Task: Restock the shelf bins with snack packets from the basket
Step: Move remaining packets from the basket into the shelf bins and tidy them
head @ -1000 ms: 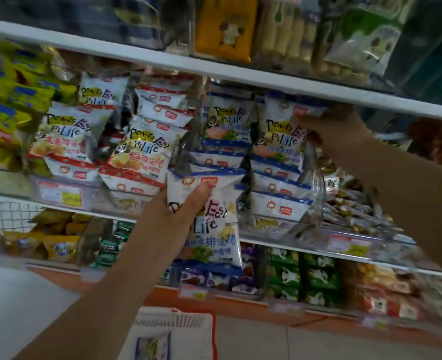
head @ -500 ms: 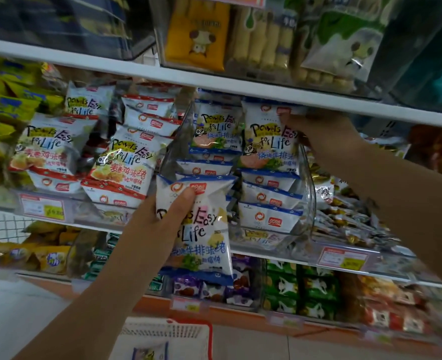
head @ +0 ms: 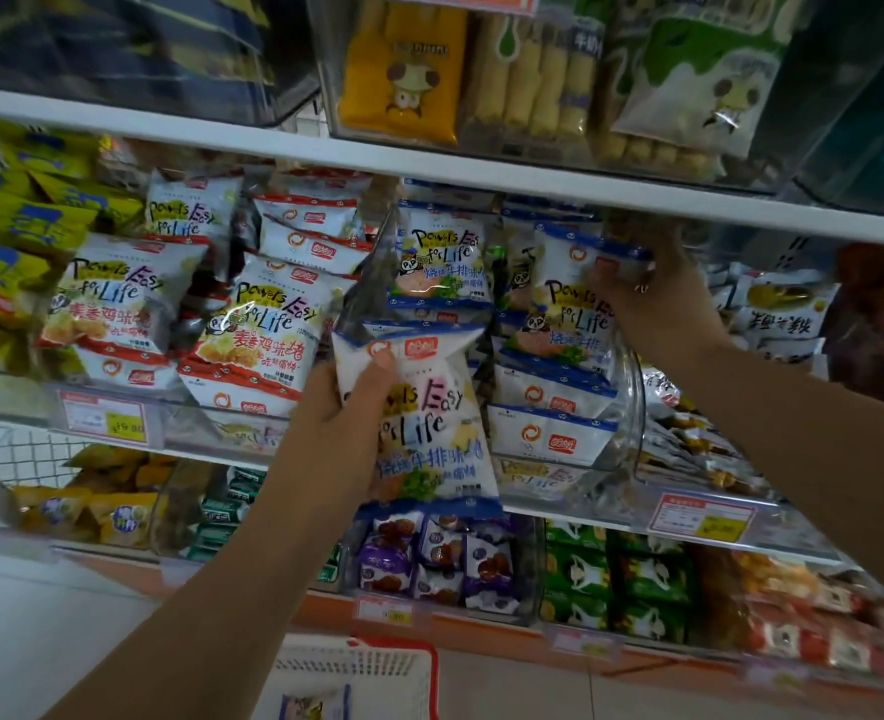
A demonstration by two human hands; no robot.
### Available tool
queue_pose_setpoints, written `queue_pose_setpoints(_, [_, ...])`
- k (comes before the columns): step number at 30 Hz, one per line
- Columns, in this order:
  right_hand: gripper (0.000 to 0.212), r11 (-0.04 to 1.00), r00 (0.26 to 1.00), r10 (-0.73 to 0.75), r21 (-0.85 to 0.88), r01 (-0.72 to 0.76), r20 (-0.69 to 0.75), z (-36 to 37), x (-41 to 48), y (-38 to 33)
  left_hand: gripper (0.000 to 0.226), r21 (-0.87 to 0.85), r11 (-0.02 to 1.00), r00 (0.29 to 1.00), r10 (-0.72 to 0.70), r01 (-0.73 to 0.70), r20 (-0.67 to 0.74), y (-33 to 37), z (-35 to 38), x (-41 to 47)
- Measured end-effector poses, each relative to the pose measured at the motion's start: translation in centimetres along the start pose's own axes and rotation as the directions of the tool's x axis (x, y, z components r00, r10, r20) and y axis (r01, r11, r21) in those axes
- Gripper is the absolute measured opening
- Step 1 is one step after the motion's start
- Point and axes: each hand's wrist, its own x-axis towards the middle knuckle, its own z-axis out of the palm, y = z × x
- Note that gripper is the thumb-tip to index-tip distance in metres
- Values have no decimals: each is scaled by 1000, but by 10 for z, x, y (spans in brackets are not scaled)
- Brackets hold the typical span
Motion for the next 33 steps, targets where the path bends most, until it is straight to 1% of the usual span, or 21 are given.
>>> queue_pose_setpoints(1, [65,999,999,-34,-14,33,-14,-1,-3,-4,27,-2,1000,999,13,-13,-31,4,0,4])
queue_pose_setpoints(3, [66,989,994,-108,-105,106,-10,-3,-9,-11,28,32,998,996,60,-58,-69,16,1,14])
queue_pose_setpoints(6, [62,945,978,-188,-256,205,89,-2,-18,-18,31,91,984,983,163,-155,-81,35,7,33])
queue_pose_setpoints(9, [60,915,965,-173,-331,231,195,1,-14,-17,30,165,961,968,237,-221,-83,47,18,56])
queue_pose_setpoints(12, [58,858,951,-169,-436,272,260,5,-3,-22,39,204,954,965,244,-222,-92,48,32,80])
queue_pose_setpoints(14, [62,817,937,-182,-485,312,297,9,1,-26,43,200,959,970,224,-202,-94,45,39,96])
queue_pose_setpoints(16, [66,792,935,-145,-528,306,324,13,-1,-26,47,212,959,973,210,-186,-94,44,45,108])
queue_pose_setpoints(17, [72,770,934,-134,-558,309,333,14,-4,-26,50,223,958,974,207,-182,-96,45,48,114])
queue_pose_setpoints(18, [78,751,933,-130,-581,313,336,14,-8,-25,52,243,953,973,211,-182,-97,46,51,120])
queue_pose_setpoints(20, [85,739,933,-129,-595,316,336,14,-13,-23,52,339,919,965,247,-203,-91,48,56,130])
queue_pose_setpoints(22, [87,745,931,-130,-585,319,342,15,-15,-22,55,437,858,936,341,-271,-89,46,56,137])
queue_pose_setpoints(25, [96,732,917,-165,-578,360,362,17,-16,-19,67,573,705,845,533,-418,-38,32,52,133])
queue_pose_setpoints(26, [97,727,913,-184,-575,376,364,18,-17,-19,68,633,627,808,589,-455,-3,25,51,128])
queue_pose_setpoints(27, [97,721,909,-203,-573,391,365,19,-18,-20,69,708,518,770,635,-481,59,17,51,123])
queue_pose_setpoints(28, [97,713,904,-222,-572,406,365,21,-19,-21,69,776,386,739,657,-500,150,11,51,118])
queue_pose_setpoints(29, [97,701,899,-238,-576,421,367,23,-21,-23,71,815,263,722,645,-517,250,7,51,113])
queue_pose_setpoints(30, [98,687,895,-243,-586,430,373,26,-23,-25,73,830,174,720,609,-530,333,2,51,111])
queue_pose_setpoints(31, [98,677,894,-231,-596,431,384,28,-24,-26,76,837,129,736,560,-531,381,-1,52,111])
queue_pose_setpoints(32, [98,677,895,-209,-603,423,393,30,-25,-27,77,849,122,764,516,-514,388,-3,53,111])
queue_pose_setpoints(33, [96,687,897,-187,-599,411,401,31,-24,-28,78,865,136,791,491,-482,364,-4,54,114])
